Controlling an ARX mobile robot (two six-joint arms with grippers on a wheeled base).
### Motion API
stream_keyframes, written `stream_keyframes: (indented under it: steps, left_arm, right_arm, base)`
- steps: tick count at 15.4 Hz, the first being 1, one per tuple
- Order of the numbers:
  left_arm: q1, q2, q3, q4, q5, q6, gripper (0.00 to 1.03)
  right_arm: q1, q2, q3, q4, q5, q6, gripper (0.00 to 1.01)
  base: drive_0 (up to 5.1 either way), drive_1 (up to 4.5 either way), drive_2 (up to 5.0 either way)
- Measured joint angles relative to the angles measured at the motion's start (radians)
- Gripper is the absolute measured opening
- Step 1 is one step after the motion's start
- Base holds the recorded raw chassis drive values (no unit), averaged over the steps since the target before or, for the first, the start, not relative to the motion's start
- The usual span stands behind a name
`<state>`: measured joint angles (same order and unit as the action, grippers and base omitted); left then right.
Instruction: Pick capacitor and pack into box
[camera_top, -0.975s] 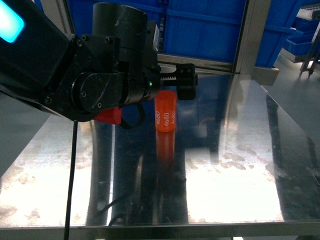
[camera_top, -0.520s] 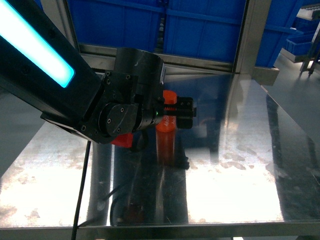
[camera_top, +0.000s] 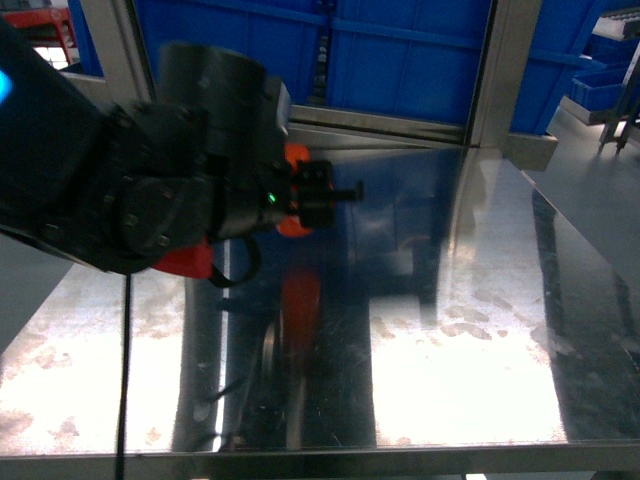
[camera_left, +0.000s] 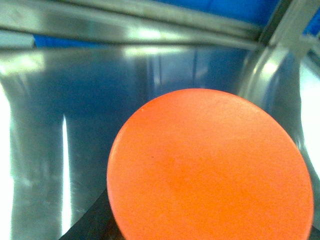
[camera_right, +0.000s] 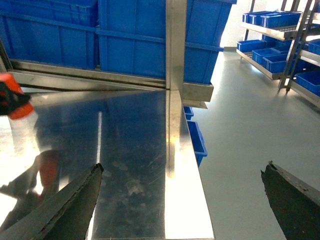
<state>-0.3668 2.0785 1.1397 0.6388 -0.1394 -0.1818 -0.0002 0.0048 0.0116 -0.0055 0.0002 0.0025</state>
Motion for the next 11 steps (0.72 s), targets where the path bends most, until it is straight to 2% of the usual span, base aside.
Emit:
stream_keyframes:
  steps: [3, 4, 5, 7, 9, 10, 11]
  left_arm:
    - [0.085, -0.353, -0.311, 0.212, -0.013, 0.063, 0.45]
    - [0.103, -0.424, -0.378, 0.222, 0.003, 0.063, 0.45]
    - [0.190, -0.762, -0.638, 0.147, 0.093, 0.058, 0.45]
    - [0.240, -1.046, -0.752, 0.038, 0.143, 0.061, 0.45]
    - [0.252, -1.218, -0.795, -0.064, 0.192, 0.066, 0.45]
    - [0.249, -1.252, -0.795, -0.070, 0.187, 0.072, 0.45]
    - [0.232, -1.292, -0.787, -0.166, 0.081, 0.117, 0.45]
  right_arm:
    - [0.000, 0.000, 0.000, 0.000, 0.000, 0.000, 0.98]
    - [0.000, 0.000, 0.000, 0.001, 0.000, 0.000, 0.98]
    - [0.000, 0.000, 0.000, 0.001, 0.000, 0.000, 0.98]
    - [0.000, 0.000, 0.000, 0.000, 0.000, 0.000, 0.98]
    - [0.000, 0.000, 0.000, 0.000, 0.000, 0.000, 0.98]
    - [0.000, 0.000, 0.000, 0.000, 0.000, 0.000, 0.98]
    - [0.000, 0.000, 0.000, 0.001, 0.000, 0.000, 0.98]
  base:
    - [0.0, 0.00, 0.0]
    - [0.0, 0.00, 0.0]
    - [0.0, 0.00, 0.0]
    - [0.0, 0.00, 0.0]
    - [0.0, 0.00, 0.0]
    - [0.0, 0.00, 0.0]
    - [0.0, 0.00, 0.0]
